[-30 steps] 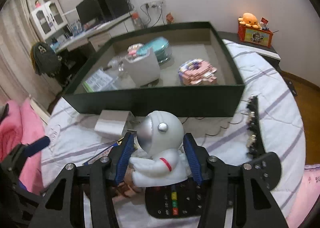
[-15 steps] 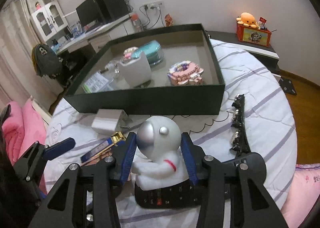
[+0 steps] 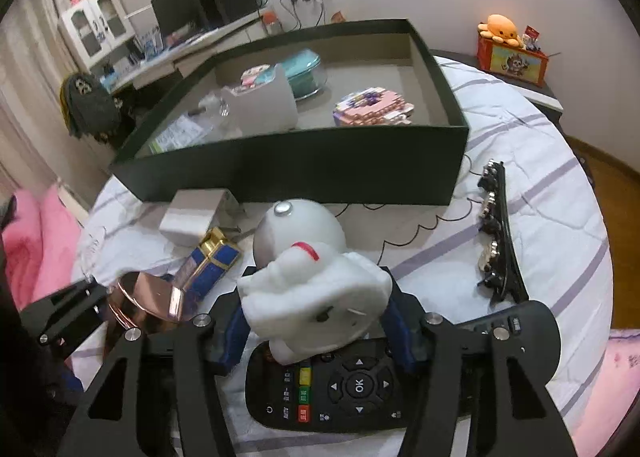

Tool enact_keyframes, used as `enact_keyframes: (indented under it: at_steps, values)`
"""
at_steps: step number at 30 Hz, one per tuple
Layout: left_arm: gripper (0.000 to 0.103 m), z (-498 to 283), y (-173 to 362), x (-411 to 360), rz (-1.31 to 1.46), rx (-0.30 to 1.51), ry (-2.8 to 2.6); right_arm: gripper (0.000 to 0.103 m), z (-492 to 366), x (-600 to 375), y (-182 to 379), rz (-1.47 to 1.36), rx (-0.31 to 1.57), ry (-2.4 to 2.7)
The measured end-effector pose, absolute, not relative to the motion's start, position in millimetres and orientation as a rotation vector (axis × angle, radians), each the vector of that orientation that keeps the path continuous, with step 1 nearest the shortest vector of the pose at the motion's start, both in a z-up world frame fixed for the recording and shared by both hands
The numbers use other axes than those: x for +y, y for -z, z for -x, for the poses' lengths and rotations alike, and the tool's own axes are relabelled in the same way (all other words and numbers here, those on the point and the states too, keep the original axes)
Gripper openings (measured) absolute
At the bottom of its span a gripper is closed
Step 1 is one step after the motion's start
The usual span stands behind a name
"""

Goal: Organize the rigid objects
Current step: 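Carry the astronaut figure and copper cup into the green box and open both grippers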

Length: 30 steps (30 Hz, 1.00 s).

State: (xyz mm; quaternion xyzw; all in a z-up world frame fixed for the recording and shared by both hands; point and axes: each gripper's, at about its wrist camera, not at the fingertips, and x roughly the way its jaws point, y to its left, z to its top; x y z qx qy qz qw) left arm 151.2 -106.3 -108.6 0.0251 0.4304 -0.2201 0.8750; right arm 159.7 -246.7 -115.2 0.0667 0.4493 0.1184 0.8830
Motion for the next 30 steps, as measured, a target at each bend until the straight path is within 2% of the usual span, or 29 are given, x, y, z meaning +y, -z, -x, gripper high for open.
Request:
enact_keyframes:
  at_steps: [8,18,30]
  values:
    - [0.047,-145.5,103.5,-89.2,-0.004,0.894,0.428,0.058,-153.8,-251.9,105.7,-0.191,0.902,-0.257]
    - [0.047,-150.7,64.2,-71.6,0.015,0.837,0.406,0.058,-145.9,-240.5,70.8,-0.190,0.842,-0.304]
    - [0.047,-244.9,22.8,-60.8,0.000,0.750,0.305,0.058,-209.1,-235.2,22.1,-0.141,0.756,-0.288]
